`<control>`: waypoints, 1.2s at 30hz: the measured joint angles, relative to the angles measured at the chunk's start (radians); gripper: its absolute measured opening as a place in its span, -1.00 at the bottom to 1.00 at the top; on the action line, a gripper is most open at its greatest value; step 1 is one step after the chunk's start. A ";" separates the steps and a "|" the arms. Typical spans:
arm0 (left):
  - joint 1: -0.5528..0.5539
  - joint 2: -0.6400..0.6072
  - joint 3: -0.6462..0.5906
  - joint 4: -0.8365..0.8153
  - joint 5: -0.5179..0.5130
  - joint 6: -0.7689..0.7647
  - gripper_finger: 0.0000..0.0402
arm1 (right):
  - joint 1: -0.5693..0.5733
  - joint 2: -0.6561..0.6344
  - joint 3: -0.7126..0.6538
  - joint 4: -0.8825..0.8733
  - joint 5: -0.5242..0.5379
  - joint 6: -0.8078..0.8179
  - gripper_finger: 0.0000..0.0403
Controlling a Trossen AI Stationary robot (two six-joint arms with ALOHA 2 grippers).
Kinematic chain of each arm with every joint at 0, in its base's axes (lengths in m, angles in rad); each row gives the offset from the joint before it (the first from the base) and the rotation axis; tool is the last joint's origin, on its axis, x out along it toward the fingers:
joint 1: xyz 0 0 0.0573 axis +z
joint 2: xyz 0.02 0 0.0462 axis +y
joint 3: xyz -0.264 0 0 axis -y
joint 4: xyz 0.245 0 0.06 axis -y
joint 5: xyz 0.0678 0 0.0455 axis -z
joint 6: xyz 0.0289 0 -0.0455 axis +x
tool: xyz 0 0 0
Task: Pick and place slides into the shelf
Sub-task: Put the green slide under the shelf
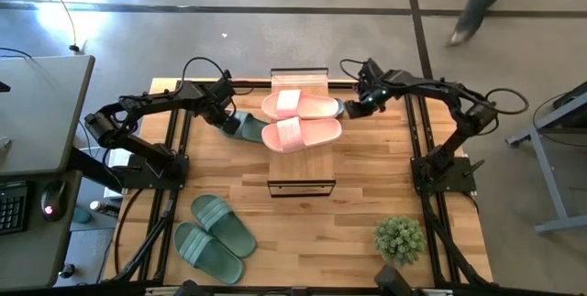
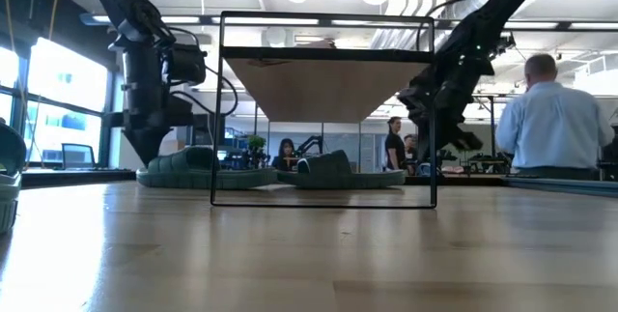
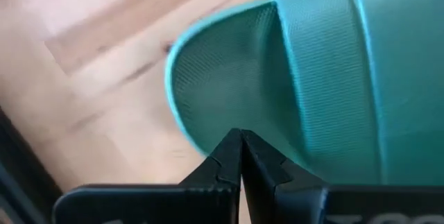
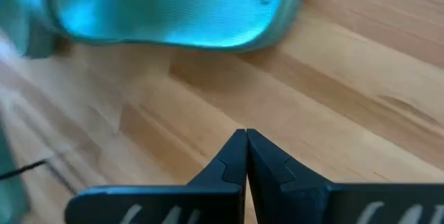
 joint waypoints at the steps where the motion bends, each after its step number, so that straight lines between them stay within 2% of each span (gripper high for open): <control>1: 0.000 0.000 0.000 0.000 -0.007 0.029 -1.00 | 0.009 -0.001 0.000 -0.001 0.013 0.014 -1.00; 8: 0.000 0.000 0.000 0.029 -0.059 0.179 -1.00 | 0.066 -0.051 0.000 -0.004 0.110 0.137 -1.00; 14: 0.000 -0.001 0.000 0.095 -0.097 0.276 -1.00 | 0.073 -0.109 0.000 -0.018 0.123 0.196 -1.00; 20: 0.002 -0.001 0.000 0.118 -0.161 0.286 -1.00 | 0.073 -0.136 0.001 -0.027 0.123 0.224 -1.00; 27: 0.028 0.027 0.000 0.138 -0.158 0.344 -1.00 | 0.073 -0.136 0.001 -0.041 0.131 0.227 -1.00; 36: 0.026 0.044 0.000 0.152 -0.184 0.358 -1.00 | 0.038 -0.086 0.001 0.034 0.107 0.435 -1.00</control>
